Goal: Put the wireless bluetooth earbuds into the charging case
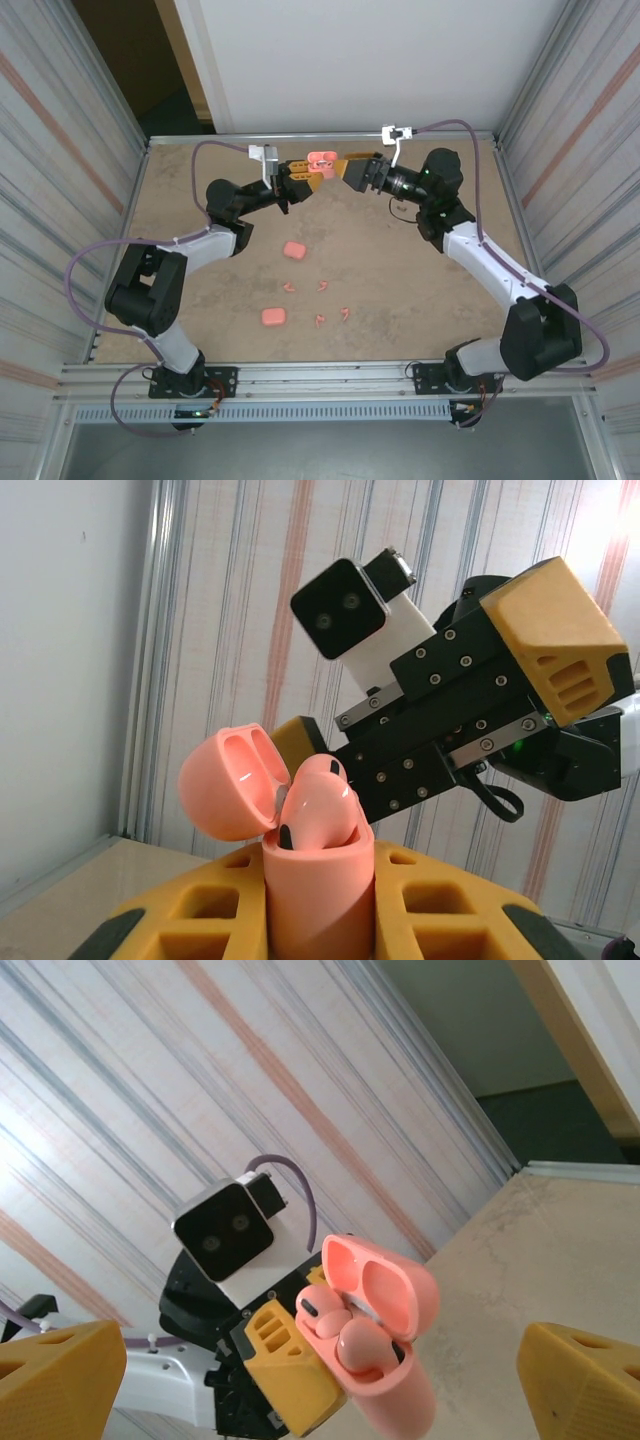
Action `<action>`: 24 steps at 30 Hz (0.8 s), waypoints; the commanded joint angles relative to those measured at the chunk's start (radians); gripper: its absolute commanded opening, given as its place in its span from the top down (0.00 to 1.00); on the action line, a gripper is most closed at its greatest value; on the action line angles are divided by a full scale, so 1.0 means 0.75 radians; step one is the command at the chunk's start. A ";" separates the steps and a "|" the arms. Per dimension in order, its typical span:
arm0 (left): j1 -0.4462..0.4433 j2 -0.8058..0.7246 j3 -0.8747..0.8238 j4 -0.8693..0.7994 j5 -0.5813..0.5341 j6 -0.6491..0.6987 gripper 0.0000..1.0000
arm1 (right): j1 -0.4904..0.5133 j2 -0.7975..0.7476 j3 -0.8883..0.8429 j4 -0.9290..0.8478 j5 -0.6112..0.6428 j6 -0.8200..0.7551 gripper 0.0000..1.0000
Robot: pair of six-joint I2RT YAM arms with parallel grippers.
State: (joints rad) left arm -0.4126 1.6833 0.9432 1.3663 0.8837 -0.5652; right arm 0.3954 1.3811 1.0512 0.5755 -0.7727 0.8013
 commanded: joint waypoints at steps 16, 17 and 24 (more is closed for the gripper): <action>-0.009 0.001 0.051 0.065 0.028 -0.002 1.00 | 0.063 0.091 0.136 0.074 -0.118 0.009 0.00; -0.008 0.003 0.051 0.064 0.030 -0.003 1.00 | 0.063 0.093 0.139 0.074 -0.118 0.011 0.00; -0.008 0.011 0.057 0.064 0.028 -0.007 1.00 | 0.068 0.098 0.147 0.092 -0.131 0.006 0.01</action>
State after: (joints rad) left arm -0.4145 1.6833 0.9516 1.3663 0.8909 -0.5652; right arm 0.4393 1.4517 1.1206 0.6060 -0.8436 0.8032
